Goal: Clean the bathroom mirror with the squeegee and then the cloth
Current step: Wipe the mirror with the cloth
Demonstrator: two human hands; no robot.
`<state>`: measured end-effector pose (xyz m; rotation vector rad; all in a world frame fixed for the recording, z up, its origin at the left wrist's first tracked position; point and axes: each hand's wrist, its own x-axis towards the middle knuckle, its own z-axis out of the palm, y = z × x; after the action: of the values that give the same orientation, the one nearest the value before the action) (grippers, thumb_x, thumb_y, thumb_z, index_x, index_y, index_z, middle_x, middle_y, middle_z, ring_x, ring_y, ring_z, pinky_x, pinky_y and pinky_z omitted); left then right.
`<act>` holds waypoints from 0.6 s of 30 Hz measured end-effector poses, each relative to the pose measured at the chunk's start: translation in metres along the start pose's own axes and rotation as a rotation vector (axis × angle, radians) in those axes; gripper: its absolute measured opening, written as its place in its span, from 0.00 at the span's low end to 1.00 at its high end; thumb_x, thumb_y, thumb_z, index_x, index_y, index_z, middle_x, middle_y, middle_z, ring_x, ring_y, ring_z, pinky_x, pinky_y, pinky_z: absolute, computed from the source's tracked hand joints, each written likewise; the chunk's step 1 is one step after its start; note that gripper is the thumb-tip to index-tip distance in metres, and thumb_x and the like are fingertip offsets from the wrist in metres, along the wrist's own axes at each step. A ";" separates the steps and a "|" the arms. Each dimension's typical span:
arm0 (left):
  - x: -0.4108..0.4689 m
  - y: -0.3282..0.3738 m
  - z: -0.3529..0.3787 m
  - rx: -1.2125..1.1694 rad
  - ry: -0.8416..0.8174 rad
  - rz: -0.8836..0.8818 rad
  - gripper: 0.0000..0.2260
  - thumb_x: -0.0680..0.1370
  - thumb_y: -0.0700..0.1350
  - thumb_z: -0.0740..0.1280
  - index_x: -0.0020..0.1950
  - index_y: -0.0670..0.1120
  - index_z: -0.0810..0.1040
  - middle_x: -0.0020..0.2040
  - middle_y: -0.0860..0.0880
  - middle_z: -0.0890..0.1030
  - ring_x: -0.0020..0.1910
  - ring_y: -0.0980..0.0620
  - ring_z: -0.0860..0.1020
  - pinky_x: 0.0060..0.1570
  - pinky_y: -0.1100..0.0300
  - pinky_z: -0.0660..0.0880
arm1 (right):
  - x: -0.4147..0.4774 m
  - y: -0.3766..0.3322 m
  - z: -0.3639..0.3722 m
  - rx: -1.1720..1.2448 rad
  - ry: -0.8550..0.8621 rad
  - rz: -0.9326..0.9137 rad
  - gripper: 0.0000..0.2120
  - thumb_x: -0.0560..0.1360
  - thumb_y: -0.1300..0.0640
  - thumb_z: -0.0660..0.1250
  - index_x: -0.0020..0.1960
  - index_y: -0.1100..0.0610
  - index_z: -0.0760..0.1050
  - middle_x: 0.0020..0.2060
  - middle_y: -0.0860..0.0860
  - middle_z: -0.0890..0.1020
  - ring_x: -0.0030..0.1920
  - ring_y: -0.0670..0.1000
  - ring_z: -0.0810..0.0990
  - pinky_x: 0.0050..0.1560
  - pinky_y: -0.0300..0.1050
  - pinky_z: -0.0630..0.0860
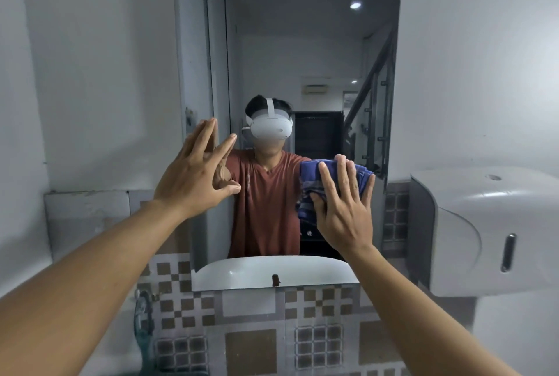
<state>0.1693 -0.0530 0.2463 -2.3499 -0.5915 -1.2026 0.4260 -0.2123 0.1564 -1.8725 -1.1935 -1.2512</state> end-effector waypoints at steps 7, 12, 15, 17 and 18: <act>0.000 0.001 -0.003 -0.024 0.008 -0.011 0.50 0.68 0.64 0.74 0.81 0.54 0.51 0.82 0.44 0.46 0.80 0.43 0.47 0.69 0.41 0.64 | -0.027 0.014 0.002 0.229 -0.005 0.170 0.30 0.85 0.42 0.43 0.82 0.55 0.51 0.82 0.59 0.47 0.81 0.58 0.42 0.75 0.69 0.58; 0.001 -0.002 -0.002 0.006 0.010 0.000 0.46 0.70 0.66 0.71 0.81 0.52 0.55 0.82 0.43 0.46 0.80 0.43 0.47 0.70 0.40 0.64 | -0.060 0.017 0.014 0.245 -0.046 0.255 0.29 0.84 0.39 0.40 0.82 0.47 0.40 0.82 0.55 0.43 0.81 0.55 0.39 0.63 0.75 0.71; 0.001 -0.002 -0.003 0.030 0.039 0.013 0.42 0.72 0.64 0.70 0.80 0.51 0.58 0.81 0.41 0.50 0.80 0.41 0.51 0.71 0.42 0.60 | -0.077 0.013 0.019 0.230 -0.063 0.273 0.29 0.84 0.39 0.40 0.82 0.49 0.43 0.82 0.55 0.44 0.81 0.55 0.41 0.61 0.73 0.74; 0.002 -0.003 -0.004 0.055 0.059 0.017 0.41 0.73 0.61 0.71 0.80 0.51 0.59 0.81 0.40 0.54 0.79 0.39 0.54 0.73 0.43 0.59 | -0.086 0.010 0.025 0.221 -0.078 0.284 0.29 0.84 0.41 0.41 0.82 0.51 0.44 0.82 0.56 0.45 0.82 0.56 0.41 0.64 0.75 0.70; 0.003 -0.004 -0.004 0.075 0.066 0.018 0.41 0.73 0.61 0.72 0.80 0.50 0.59 0.80 0.40 0.55 0.78 0.39 0.56 0.74 0.42 0.60 | -0.088 0.009 0.028 0.213 -0.079 0.295 0.29 0.85 0.43 0.44 0.82 0.52 0.45 0.82 0.57 0.45 0.82 0.56 0.41 0.66 0.76 0.66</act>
<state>0.1660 -0.0515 0.2518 -2.2401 -0.5818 -1.2238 0.4315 -0.2238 0.0640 -1.8704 -1.0016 -0.8632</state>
